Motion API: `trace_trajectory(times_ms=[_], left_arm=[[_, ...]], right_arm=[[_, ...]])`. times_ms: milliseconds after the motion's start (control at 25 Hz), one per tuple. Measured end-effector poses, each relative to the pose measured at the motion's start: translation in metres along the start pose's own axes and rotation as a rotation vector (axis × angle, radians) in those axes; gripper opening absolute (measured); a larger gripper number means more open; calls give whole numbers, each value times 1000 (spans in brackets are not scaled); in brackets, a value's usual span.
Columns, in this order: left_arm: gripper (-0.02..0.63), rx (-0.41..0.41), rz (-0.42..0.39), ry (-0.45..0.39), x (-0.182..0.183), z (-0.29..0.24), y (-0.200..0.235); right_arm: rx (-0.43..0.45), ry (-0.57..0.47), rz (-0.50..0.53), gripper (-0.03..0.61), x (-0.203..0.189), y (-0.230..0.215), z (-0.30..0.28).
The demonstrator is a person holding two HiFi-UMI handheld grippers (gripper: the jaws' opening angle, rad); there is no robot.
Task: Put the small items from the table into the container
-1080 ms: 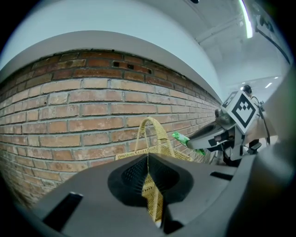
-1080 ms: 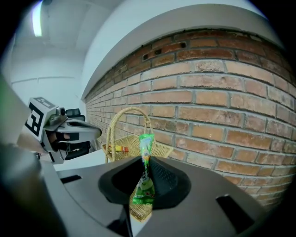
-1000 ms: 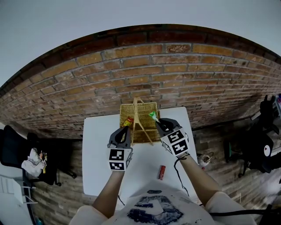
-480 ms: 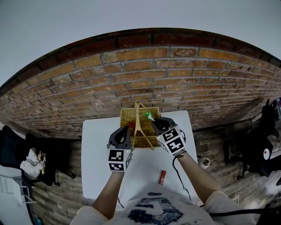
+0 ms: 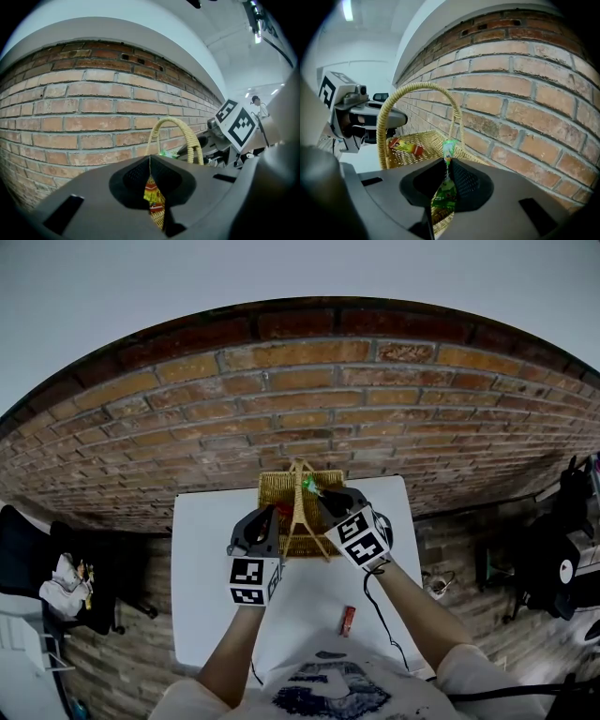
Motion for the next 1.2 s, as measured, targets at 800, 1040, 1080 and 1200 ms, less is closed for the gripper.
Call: trace_trajectory(times_ms=[800,1040,1080,1200], left_arm=[[48,3,31,-2,-5,-2,8],[48,9,28,0,-6,1,8],[48,10,27,1,-5,2,8],[48,14,23,1,-5,6,8]], right_arm=[[-16,55,56,71,0,1,-14],[-6,40,43,71,2,2,-13],[-4,38,37,71,3,2,-12],[5,29,16,71,5,4,-10]])
Point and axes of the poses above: the fingertips, and each gripper's own axes: z backward along the fingers, y to its left, x out of its top, the point moved 1 cm from there along z, backward along the fingers, and after that the axes turned 12 degrees about -z, right-handed, at the moved point
